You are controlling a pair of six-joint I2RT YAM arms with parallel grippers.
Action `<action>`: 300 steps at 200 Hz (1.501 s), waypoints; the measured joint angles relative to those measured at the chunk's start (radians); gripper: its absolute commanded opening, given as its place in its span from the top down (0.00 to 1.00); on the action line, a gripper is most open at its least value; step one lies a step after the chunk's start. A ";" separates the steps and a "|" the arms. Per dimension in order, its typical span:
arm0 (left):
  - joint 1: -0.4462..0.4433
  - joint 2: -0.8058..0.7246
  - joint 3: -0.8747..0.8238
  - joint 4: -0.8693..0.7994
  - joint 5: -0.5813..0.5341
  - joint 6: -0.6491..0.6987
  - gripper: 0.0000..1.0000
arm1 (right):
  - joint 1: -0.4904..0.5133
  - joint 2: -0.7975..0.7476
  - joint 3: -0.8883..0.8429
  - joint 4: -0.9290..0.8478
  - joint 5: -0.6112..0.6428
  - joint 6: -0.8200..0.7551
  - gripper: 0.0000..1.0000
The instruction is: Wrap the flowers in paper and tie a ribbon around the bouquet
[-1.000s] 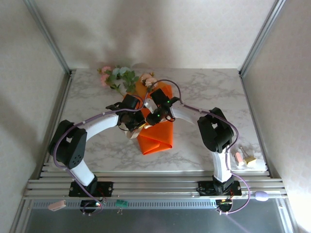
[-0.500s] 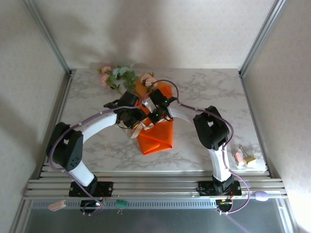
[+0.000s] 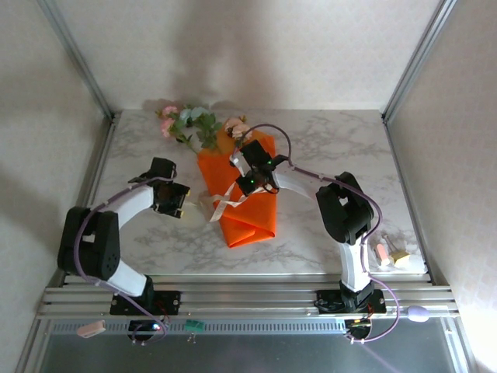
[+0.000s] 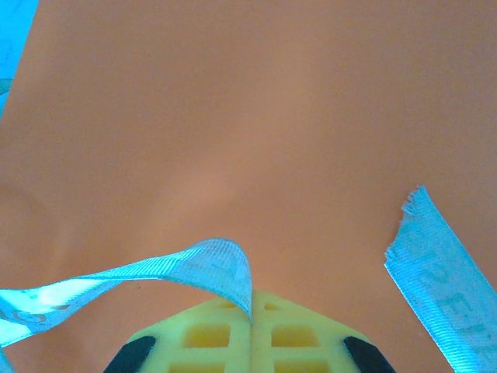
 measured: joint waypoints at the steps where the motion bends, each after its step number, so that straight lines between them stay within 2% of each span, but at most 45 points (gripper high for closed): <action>1: 0.000 0.002 0.000 0.003 0.000 -0.002 0.45 | 0.000 0.000 0.000 0.000 0.000 0.000 1.00; 44: -0.013 0.080 0.047 0.040 0.035 -0.059 0.59 | 0.000 -0.003 -0.009 0.000 0.000 0.011 1.00; 85: -0.035 0.112 0.043 0.019 0.041 -0.068 0.61 | 0.000 -0.003 -0.009 0.001 -0.001 0.023 1.00; 101: -0.041 0.112 0.032 0.022 0.038 -0.077 0.75 | 0.000 -0.003 -0.010 0.005 -0.001 0.030 1.00; 118: -0.041 0.111 0.019 0.014 0.039 -0.082 1.00 | 0.000 -0.003 -0.011 0.012 -0.001 0.034 1.00; 148: -0.039 0.116 0.037 -0.015 0.028 -0.063 1.00 | 0.000 -0.007 -0.013 0.026 0.005 0.045 1.00; 178: -0.036 0.102 0.121 -0.035 -0.079 -0.017 1.00 | -0.018 -0.069 -0.070 0.045 0.044 0.076 1.00; 227: 0.027 0.021 0.223 -0.063 -0.175 0.048 1.00 | -0.152 -0.207 -0.147 0.069 0.086 0.140 1.00; 267: 0.048 0.028 0.286 -0.104 -0.221 0.079 1.00 | -0.270 -0.235 -0.177 0.082 0.103 0.211 1.00; 300: 0.048 0.005 0.266 -0.119 -0.237 0.080 1.00 | -0.319 -0.244 -0.202 0.080 0.120 0.255 1.00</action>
